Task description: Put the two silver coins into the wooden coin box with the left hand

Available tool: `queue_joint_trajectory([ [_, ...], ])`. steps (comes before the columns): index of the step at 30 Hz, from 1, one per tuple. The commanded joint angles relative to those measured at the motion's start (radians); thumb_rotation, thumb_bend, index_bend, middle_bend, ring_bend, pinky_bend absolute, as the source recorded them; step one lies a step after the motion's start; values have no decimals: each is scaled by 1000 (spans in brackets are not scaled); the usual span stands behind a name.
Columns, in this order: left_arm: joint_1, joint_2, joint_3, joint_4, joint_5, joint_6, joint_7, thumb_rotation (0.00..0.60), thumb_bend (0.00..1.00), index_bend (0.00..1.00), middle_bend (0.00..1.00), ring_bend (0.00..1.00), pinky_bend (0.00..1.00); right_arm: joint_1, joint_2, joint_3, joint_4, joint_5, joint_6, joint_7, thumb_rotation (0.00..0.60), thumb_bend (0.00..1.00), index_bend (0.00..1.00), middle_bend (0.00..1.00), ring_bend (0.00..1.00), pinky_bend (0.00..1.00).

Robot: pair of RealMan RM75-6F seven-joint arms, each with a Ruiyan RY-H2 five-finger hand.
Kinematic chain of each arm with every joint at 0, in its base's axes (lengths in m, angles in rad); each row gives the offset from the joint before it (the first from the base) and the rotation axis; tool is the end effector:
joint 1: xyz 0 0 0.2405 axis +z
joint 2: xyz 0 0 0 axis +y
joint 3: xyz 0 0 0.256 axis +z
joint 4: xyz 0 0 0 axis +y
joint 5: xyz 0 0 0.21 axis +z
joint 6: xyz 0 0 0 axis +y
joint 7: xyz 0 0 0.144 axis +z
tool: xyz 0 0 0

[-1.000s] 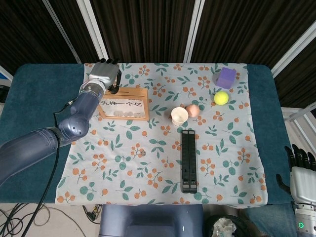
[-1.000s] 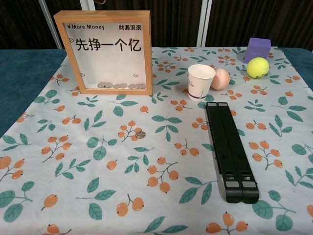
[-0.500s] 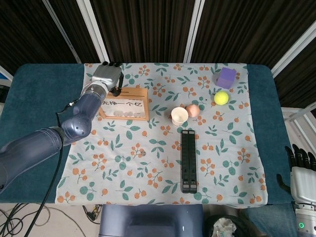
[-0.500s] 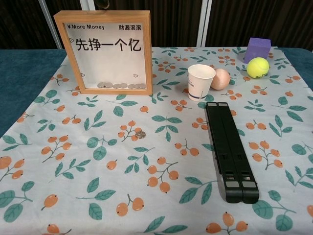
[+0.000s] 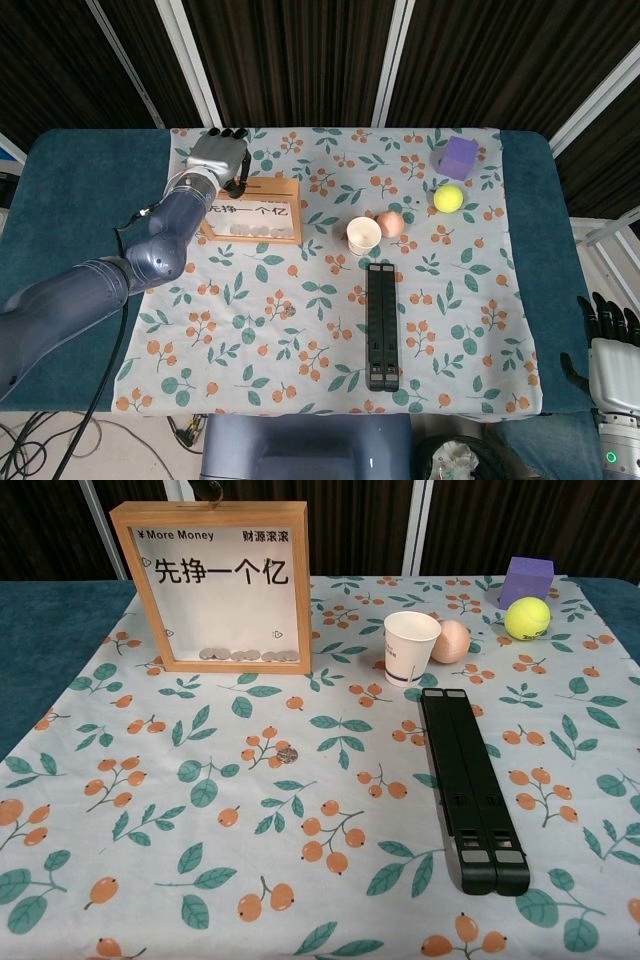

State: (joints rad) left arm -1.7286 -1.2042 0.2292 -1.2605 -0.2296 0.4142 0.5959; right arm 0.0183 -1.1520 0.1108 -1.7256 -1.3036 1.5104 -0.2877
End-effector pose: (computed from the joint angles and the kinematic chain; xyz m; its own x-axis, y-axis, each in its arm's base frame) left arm -0.0044 0.5000 0.1115 0.5691 0.4177 0.7082 0.8133 -0.1592 -0.5596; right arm -0.3178 -0.1682 0.1586 0.5029 -0.0118 0.8643 -0.8387 0.2350 0.4913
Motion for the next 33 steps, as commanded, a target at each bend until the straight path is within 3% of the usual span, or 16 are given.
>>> queue_joint_trajectory([
  [1, -1, -8, 3, 8, 8, 3, -13, 600, 579, 630, 0, 0, 0, 0, 0, 0, 0, 1, 0, 1, 600, 407, 96, 45, 27, 0],
  [22, -32, -40, 65, 33, 25, -17, -79, 600, 574, 606, 0, 0, 0, 0, 3, 3, -7, 16, -3, -1, 600, 406, 96, 45, 26, 0],
  [33, -50, -43, 93, 39, 36, -35, -109, 600, 499, 410, 0, 0, 0, 0, 4, 3, -9, 20, -5, -5, 600, 406, 96, 45, 26, 0],
])
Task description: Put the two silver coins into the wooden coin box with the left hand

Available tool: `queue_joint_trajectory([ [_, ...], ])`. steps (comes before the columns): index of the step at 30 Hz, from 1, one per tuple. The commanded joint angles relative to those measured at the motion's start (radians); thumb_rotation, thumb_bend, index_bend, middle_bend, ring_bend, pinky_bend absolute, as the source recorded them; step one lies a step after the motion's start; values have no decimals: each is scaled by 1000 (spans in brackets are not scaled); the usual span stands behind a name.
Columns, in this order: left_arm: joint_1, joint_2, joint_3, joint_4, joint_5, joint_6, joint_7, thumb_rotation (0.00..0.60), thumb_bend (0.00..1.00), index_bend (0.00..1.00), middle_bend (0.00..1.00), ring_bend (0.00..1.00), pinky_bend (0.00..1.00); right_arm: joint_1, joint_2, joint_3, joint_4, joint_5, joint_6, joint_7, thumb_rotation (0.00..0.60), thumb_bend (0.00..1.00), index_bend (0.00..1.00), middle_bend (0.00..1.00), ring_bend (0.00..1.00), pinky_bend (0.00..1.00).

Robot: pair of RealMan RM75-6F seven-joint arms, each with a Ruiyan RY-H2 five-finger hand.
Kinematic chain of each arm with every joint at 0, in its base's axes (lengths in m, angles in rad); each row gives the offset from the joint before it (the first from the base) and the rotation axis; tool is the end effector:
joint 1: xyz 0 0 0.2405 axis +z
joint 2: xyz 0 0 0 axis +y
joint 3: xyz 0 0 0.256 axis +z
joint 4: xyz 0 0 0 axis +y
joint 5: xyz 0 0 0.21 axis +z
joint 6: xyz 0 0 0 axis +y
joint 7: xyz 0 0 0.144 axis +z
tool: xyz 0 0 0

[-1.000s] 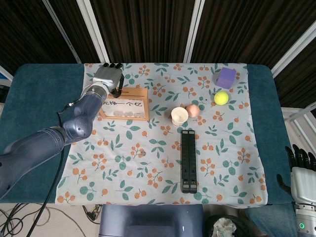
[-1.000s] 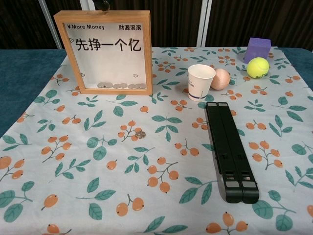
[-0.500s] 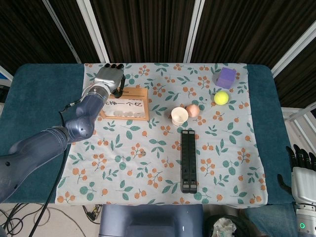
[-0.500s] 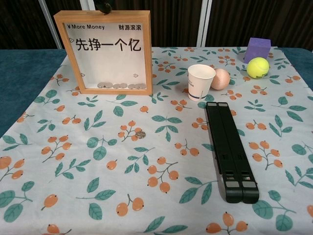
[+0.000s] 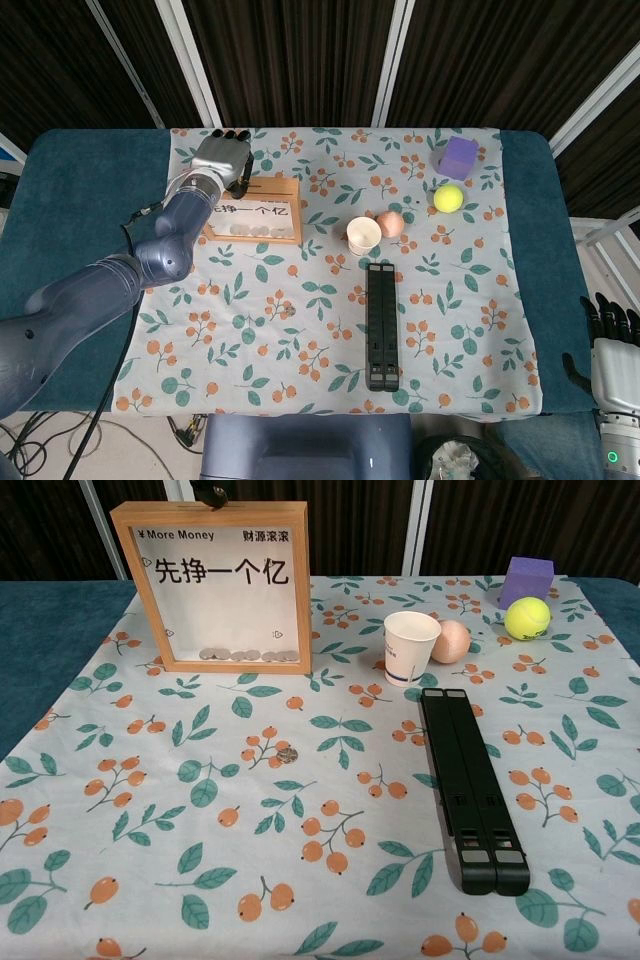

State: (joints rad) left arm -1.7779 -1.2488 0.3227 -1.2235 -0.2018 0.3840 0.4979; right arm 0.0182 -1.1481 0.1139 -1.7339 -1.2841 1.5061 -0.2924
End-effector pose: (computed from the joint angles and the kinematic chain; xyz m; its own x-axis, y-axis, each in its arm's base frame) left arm -0.0037 0.5029 0.1031 0.5837 0.4264 0.6910 0.8018 -0.1685 -0.5733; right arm -0.3190 -0.1681 0.1596 0.5000 -0.0189 0.8658 -0.8358 0.2513 0.4881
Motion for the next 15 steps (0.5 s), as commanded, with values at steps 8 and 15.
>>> queue_joint_trajectory([
  [8, -10, 12, 7, -8, 35, -4, -45, 600, 473, 370, 0, 0, 0, 1, 2, -1, -4, 7, -4, -9, 600, 406, 96, 45, 27, 0],
  [15, -22, 8, 25, -17, 53, 7, -56, 600, 401, 364, 0, 0, 0, 3, 6, -2, -10, 18, -12, -19, 600, 406, 96, 45, 26, 0],
])
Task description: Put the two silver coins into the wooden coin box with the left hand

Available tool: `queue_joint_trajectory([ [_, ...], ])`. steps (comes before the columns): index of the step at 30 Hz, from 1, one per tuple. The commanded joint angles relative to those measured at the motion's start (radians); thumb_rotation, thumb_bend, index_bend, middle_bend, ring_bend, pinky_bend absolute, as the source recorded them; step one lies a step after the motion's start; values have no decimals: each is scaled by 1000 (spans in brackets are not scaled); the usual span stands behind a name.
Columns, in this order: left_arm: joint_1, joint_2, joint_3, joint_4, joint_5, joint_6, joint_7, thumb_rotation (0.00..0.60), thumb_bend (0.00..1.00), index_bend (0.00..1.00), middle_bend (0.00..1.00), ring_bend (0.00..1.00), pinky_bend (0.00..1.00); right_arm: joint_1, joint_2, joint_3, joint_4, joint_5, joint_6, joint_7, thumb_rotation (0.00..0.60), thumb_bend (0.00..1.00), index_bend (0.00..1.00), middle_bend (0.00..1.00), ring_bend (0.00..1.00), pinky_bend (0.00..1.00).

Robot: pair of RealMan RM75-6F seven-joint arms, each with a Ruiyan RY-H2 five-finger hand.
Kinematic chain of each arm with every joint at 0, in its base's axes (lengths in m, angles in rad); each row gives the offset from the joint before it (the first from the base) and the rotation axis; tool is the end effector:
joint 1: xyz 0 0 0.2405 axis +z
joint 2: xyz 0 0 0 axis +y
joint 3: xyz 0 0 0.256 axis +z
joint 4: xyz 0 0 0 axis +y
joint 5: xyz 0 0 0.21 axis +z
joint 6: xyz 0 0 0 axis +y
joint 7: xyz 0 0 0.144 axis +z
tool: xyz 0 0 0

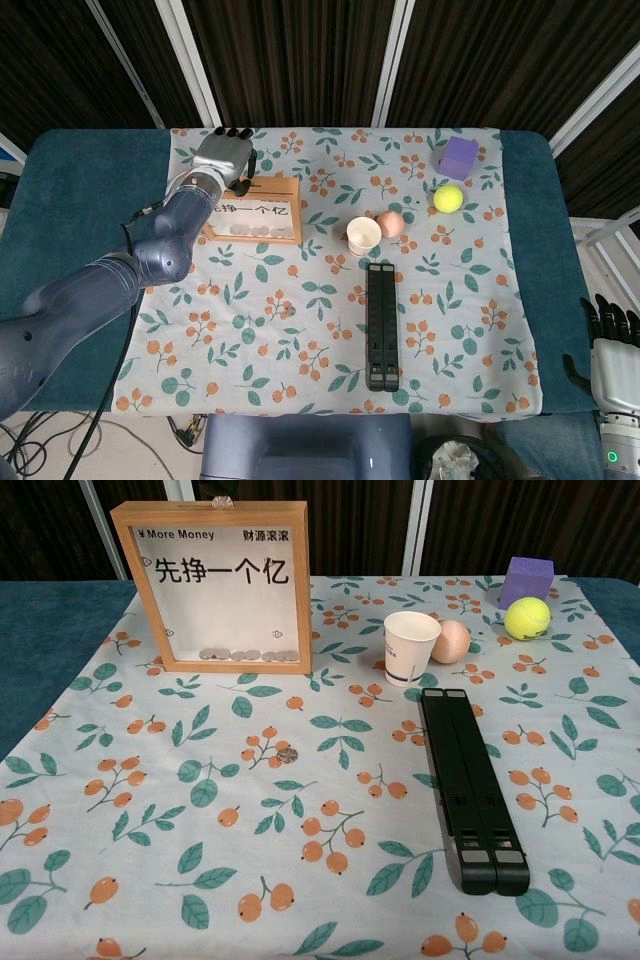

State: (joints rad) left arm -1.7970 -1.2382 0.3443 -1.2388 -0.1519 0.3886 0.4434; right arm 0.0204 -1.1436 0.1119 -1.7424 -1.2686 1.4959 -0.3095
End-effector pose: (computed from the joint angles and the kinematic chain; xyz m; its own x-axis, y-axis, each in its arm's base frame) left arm 0.0012 0.5019 0.1068 0.5950 0.4121 0.6901 0.7961 -0.1838 -0.5766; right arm -0.3199 -0.1679 0.1590 0.5066 -0.0377 0.8613 -0.8275 0.2592 0.4981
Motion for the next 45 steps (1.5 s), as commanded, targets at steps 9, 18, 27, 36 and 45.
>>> queue_joint_trajectory([
  [9, -16, 2, 5, -13, 19, 12, -27, 600, 318, 359, 0, 0, 0, 1, 1, 1, -5, 7, 1, -9, 600, 407, 96, 45, 26, 0],
  [18, 72, 124, -224, -208, 297, 250, -179, 600, 285, 393, 0, 0, 0, 2, 1, 2, -5, 11, -2, -6, 600, 407, 96, 45, 26, 0],
  [27, 189, 270, -358, -528, 513, 419, -259, 600, 226, 389, 0, 0, 0, 2, 0, 2, -8, 14, -1, -4, 600, 407, 96, 45, 26, 0],
  [36, 218, 311, -333, -767, 422, 557, -91, 600, 206, 386, 0, 0, 0, 0, 1, 2, -13, 12, 0, 9, 600, 406, 96, 45, 26, 0],
  [45, 256, 139, -303, -790, 247, 703, 68, 600, 192, 399, 0, 0, 0, 0, 0, 0, -16, 12, 1, 7, 600, 406, 96, 45, 26, 0],
])
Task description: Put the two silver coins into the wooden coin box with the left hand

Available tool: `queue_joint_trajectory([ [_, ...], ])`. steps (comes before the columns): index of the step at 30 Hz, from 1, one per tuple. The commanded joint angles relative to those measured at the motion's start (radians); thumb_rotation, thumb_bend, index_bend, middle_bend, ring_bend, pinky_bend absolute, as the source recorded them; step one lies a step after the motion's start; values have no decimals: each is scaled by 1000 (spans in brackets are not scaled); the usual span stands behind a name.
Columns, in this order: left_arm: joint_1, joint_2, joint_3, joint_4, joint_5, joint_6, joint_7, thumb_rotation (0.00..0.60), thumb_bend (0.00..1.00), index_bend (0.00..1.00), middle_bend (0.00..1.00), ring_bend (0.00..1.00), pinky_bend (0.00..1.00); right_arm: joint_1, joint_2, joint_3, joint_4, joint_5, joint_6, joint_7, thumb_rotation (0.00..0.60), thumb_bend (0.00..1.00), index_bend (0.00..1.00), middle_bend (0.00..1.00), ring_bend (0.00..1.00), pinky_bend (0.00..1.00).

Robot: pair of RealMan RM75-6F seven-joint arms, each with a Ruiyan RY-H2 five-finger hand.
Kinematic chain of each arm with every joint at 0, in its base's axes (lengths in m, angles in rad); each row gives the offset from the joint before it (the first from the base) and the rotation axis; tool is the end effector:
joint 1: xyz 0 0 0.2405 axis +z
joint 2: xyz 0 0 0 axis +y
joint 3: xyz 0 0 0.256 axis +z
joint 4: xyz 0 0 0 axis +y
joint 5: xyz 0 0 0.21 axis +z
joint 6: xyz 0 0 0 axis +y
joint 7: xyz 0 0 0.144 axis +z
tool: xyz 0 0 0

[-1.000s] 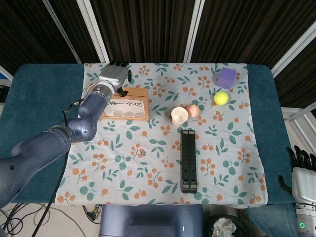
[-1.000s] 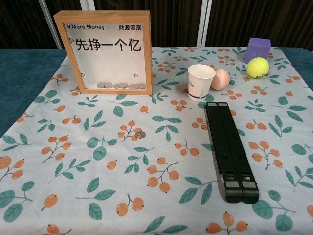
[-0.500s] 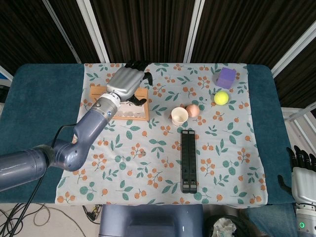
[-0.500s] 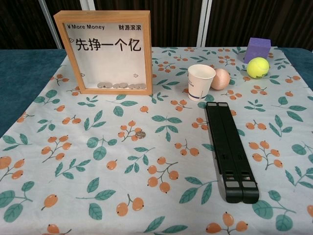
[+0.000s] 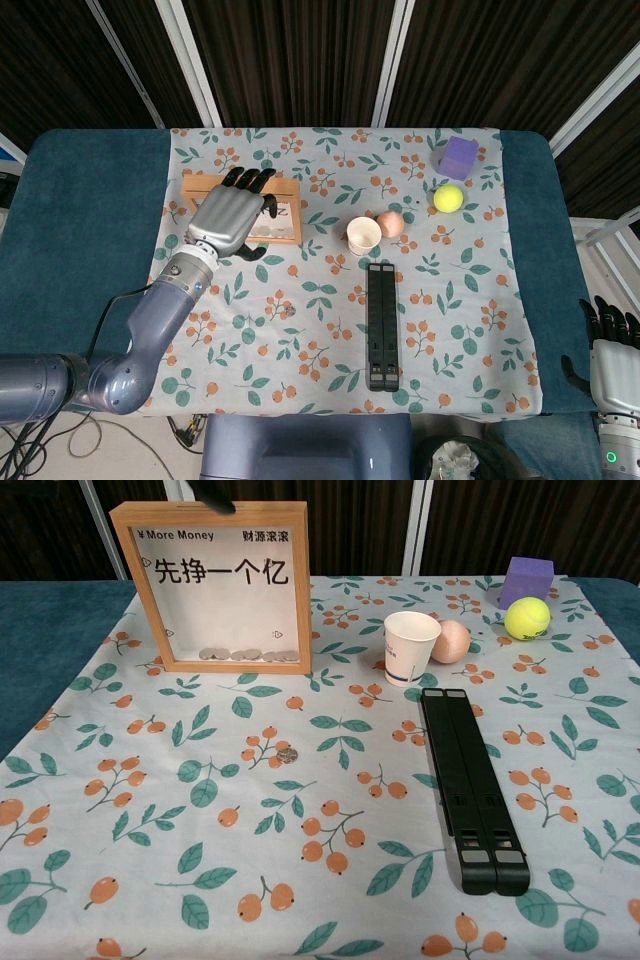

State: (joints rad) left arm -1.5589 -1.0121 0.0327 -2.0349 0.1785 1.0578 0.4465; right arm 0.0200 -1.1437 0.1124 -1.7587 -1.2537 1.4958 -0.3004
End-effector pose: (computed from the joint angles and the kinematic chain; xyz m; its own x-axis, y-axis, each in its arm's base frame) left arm 0.0079 0.3669 0.1080 0.5175 0.2982 0.8020 0.8477 -0.3068 -0.4329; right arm -0.3186 -0.1672 0.1579 0.4829 -0.0392 0.8748 -0.8373 0.2717 0.4744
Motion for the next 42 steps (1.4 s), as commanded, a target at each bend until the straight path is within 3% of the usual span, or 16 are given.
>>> queue_joint_trajectory([
  [1, 20, -114, 5, 22, -97, 41, 80, 600, 192, 399, 0, 0, 0, 0, 0, -2, 0, -5, 2, -2, 600, 407, 96, 45, 26, 0],
  [9, 44, -271, -30, 102, -144, 47, 146, 600, 192, 418, 0, 0, 0, -3, 1, -2, 2, -11, 9, 0, 600, 406, 96, 45, 27, 0],
  [24, 113, -527, -28, 307, -139, 87, 276, 600, 192, 435, 0, 0, 0, -3, 4, -3, 1, -11, 7, 5, 600, 407, 96, 45, 27, 0],
  [42, 183, -668, -95, 452, -100, 66, 391, 600, 167, 433, 0, 0, 0, -2, 9, -1, -1, -2, 0, 7, 600, 406, 96, 45, 27, 0],
])
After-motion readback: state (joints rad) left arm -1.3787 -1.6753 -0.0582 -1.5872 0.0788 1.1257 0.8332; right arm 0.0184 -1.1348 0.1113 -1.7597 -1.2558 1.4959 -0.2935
